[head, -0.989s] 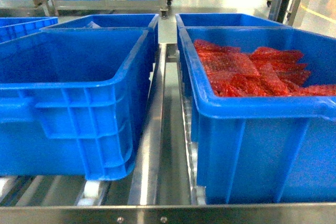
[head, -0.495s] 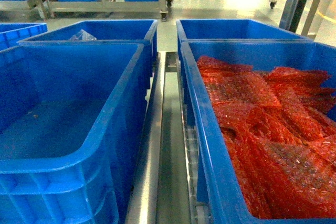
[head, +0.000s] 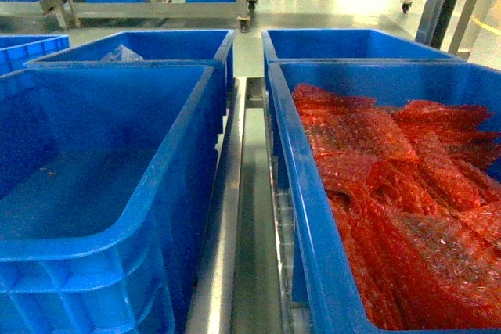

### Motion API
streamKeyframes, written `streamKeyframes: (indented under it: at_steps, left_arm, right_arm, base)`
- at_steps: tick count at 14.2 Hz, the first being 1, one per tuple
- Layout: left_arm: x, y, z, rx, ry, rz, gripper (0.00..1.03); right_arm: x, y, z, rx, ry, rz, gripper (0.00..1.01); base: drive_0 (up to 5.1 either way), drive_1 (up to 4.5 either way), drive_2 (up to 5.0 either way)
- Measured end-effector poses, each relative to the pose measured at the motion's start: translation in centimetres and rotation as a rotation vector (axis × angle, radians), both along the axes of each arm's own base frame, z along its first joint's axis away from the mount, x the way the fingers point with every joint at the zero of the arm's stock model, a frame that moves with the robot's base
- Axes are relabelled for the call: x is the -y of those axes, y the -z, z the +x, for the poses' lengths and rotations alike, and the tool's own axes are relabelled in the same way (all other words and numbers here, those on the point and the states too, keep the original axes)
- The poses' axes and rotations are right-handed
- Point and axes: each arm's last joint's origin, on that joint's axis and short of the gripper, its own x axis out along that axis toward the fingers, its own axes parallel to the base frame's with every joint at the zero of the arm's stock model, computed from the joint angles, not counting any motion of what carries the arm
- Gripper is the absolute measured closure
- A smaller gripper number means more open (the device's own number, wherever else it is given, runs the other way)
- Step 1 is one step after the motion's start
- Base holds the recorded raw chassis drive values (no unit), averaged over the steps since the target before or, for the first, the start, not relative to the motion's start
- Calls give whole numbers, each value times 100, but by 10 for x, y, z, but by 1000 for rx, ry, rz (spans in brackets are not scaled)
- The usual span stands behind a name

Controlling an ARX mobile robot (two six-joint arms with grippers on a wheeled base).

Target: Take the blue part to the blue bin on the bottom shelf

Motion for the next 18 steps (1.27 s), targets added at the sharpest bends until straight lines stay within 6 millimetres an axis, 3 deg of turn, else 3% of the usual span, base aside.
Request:
streamKeyframes:
  at_steps: [18]
  left_arm:
    - [0,0,0,0,0,0,59]
  right_arm:
    - [0,0,0,0,0,0,3]
  base:
    - [0,0,0]
